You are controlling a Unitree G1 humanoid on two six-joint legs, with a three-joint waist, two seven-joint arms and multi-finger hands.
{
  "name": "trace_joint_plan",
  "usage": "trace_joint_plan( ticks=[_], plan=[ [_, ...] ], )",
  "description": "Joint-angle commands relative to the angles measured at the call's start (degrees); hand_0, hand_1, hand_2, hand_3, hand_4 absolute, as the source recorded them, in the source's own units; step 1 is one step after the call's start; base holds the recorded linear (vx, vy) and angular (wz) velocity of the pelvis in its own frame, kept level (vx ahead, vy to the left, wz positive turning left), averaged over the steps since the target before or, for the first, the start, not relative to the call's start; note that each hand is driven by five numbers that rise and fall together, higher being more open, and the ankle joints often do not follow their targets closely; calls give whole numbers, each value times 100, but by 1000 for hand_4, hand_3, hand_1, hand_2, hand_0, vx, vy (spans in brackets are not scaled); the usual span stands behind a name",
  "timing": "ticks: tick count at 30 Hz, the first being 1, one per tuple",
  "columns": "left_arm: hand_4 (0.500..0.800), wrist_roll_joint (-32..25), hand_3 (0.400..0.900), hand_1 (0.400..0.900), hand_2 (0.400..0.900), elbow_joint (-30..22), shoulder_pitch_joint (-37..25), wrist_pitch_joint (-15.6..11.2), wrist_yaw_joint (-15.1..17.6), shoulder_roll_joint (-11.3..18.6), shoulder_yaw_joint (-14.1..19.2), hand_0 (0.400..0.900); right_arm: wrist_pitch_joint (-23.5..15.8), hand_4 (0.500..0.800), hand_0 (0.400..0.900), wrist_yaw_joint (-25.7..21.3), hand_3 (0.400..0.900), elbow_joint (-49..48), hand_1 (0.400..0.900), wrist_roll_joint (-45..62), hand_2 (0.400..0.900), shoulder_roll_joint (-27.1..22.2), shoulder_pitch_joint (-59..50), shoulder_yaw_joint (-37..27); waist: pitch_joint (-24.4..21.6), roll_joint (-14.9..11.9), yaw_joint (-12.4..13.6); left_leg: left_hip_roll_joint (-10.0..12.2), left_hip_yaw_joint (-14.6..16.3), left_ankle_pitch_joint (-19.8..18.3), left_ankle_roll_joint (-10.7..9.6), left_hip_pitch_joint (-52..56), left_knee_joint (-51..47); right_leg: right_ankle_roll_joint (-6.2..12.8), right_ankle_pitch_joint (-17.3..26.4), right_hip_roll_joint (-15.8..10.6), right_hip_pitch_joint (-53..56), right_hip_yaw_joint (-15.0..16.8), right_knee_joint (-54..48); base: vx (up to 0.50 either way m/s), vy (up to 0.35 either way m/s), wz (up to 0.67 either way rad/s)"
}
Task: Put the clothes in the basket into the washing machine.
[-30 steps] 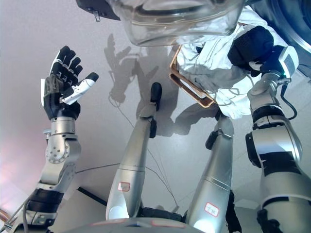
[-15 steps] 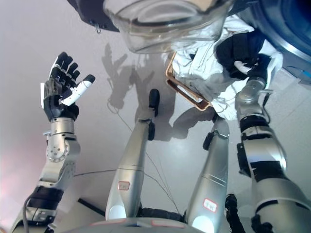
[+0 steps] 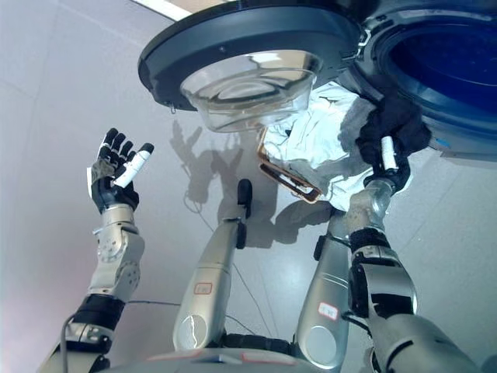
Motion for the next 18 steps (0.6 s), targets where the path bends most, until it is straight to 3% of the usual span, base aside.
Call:
trace_joint_plan(
  ticks=[1, 6, 11, 18],
  plan=[
    [800, -101, 900, 900, 900, -431, 89, -415, 55, 155, 664, 900, -874, 500, 400, 394, 400, -578, 400, 834, 400, -425, -397, -272, -281, 327, 89, -321, -36, 403, 363, 130, -989, -286, -650, 191, 232, -347, 438, 37, -11, 4],
    [800, -78, 900, 900, 900, -629, 221, -438, -36, 194, 740, 900, -974, 500, 400, 530, 400, -442, 400, 1226, 400, -869, -911, -452, -377, 422, 163, -326, -30, 429, 374, 169, -1128, -264, -616, 179, 253, -309, 300, 40, -5, 2],
    [800, -87, 900, 900, 900, -915, 373, -528, -252, 360, 682, 900, -851, 500, 400, 458, 400, -181, 400, 1000, 400, -1747, -1710, -114, -516, 413, 293, -338, -21, 513, 357, 147, -1330, -233, -541, 173, 226, -337, 129, 36, -4, 0],
    [800, -142, 900, 900, 900, -1164, 487, -588, -334, 500, 694, 900, -1046, 500, 400, 367, 400, -30, 400, 1286, 400, -2303, -2403, 61, -618, 354, 385, -310, -65, 731, 257, 67, -1667, -175, -411, 209, 220, -435, -187, 26, -17, 5]
  ],
)
